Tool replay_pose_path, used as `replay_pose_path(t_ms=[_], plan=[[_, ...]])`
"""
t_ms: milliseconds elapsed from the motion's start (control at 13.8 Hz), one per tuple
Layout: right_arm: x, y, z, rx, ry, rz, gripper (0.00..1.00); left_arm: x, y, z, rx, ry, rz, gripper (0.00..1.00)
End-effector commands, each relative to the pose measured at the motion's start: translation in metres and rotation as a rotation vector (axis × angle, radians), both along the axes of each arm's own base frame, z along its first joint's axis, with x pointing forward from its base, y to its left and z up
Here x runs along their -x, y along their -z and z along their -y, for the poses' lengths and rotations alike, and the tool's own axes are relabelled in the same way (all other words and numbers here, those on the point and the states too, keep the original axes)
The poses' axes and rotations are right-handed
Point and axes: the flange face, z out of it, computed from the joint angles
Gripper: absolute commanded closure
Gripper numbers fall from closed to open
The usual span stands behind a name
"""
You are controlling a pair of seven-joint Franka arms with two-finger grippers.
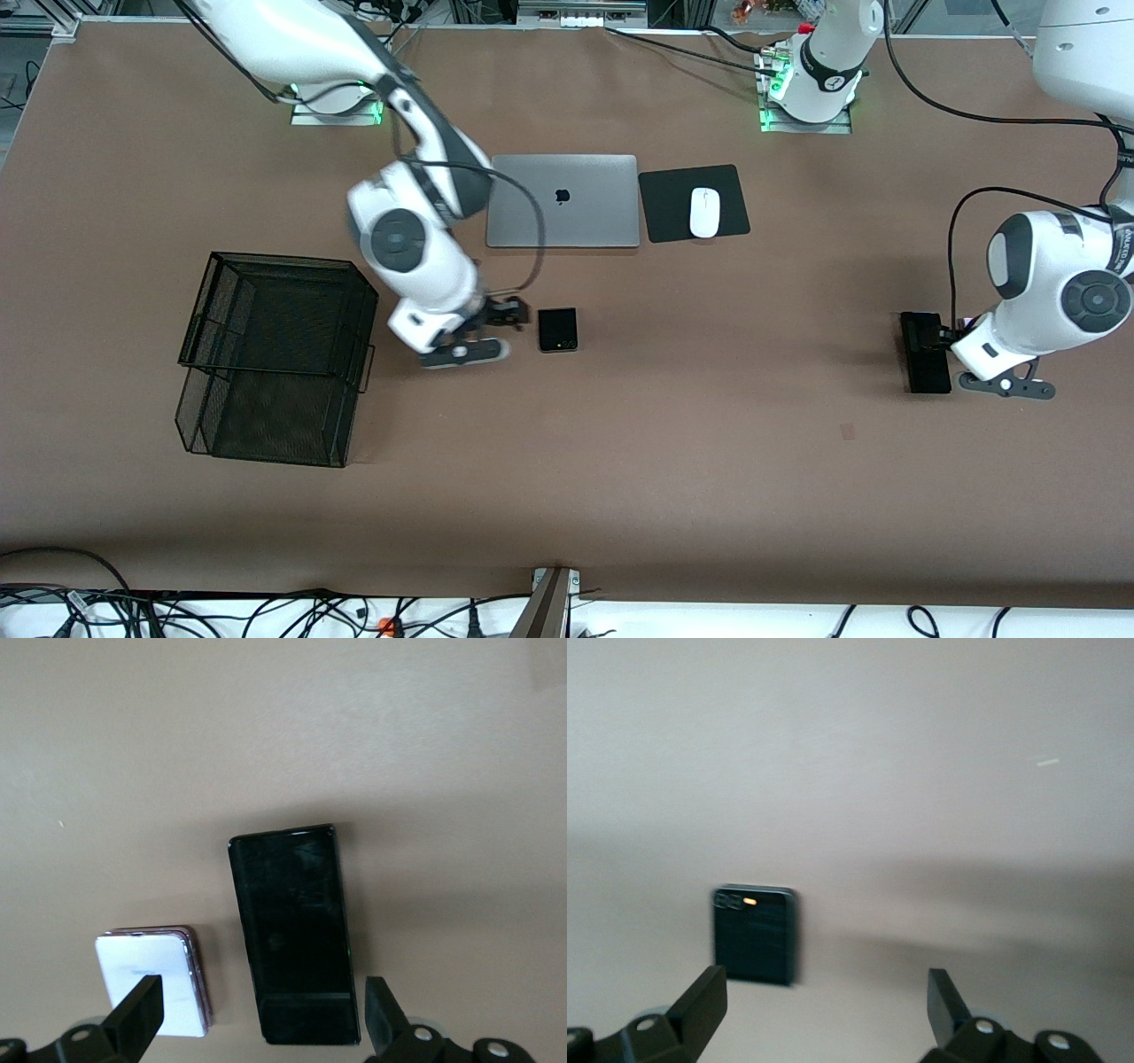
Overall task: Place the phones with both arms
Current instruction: 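Grasp the flip phone with the right gripper while the left gripper grasps the large phone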
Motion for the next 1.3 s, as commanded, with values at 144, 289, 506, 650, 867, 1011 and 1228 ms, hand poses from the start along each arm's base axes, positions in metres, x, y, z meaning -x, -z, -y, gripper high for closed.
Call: replay_pose_path(t_ms=[144, 289, 506, 650, 867, 1011, 1228], plan=[[0.006, 0.050, -0.056, 0.010, 0.021, 0.024, 0.00, 0.025, 0.026, -0.006, 0.084, -0.104, 0.077, 0.00], [0.012, 0.067, -0.059, 0.042, -0.014, 0.023, 0.00, 0.034, 0.040, -0.012, 0.086, -0.114, 0.099, 0.00], [0.020, 0.073, -0.067, 0.044, -0.019, 0.015, 0.00, 0.041, 0.057, -0.015, 0.089, -0.120, 0.125, 0.00], [0.021, 0.084, -0.068, 0.042, 0.007, 0.010, 0.00, 0.044, 0.070, -0.013, 0.089, -0.144, 0.146, 0.00], [0.027, 0.091, -0.078, 0.031, 0.003, 0.029, 0.00, 0.048, 0.085, -0.011, 0.093, -0.153, 0.155, 0.00], [0.025, 0.095, -0.076, 0.027, 0.016, 0.034, 0.00, 0.048, 0.086, -0.012, 0.093, -0.156, 0.160, 0.00], [0.028, 0.104, -0.079, 0.036, 0.009, 0.030, 0.00, 0.050, 0.091, -0.016, 0.094, -0.163, 0.155, 0.00]])
